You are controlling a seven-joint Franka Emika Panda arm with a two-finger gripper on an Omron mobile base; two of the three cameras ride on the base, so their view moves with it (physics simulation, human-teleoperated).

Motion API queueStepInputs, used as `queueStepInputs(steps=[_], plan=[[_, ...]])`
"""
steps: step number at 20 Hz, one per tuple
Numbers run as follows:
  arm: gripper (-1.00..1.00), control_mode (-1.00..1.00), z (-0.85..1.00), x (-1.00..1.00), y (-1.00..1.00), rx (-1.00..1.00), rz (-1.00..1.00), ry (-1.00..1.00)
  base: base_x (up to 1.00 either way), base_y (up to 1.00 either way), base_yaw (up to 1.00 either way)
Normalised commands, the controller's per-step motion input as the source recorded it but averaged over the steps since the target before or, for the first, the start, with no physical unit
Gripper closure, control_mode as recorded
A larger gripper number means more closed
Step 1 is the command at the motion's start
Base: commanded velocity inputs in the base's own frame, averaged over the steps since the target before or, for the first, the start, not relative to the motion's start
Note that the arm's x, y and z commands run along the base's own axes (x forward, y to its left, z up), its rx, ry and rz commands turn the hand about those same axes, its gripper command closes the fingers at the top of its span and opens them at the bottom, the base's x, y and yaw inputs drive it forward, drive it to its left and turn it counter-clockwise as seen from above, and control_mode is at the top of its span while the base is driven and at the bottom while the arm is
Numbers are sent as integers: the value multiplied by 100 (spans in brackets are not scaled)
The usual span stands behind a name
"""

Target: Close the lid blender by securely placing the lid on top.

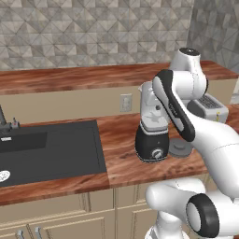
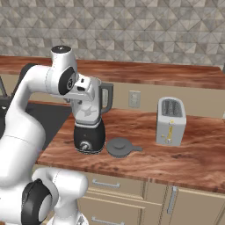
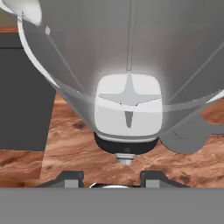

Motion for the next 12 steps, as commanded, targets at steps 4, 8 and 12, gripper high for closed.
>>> queueStepInputs(steps=[4,8,12], plan=[[-100,-100,0,-20,0,-4,0,-1,0,0,0],[-100,-100,-22,-14,-11,-7,-3,0,0,0,0],[-100,-100,-37,-78,-39,0,-51,-9,0,0,0]])
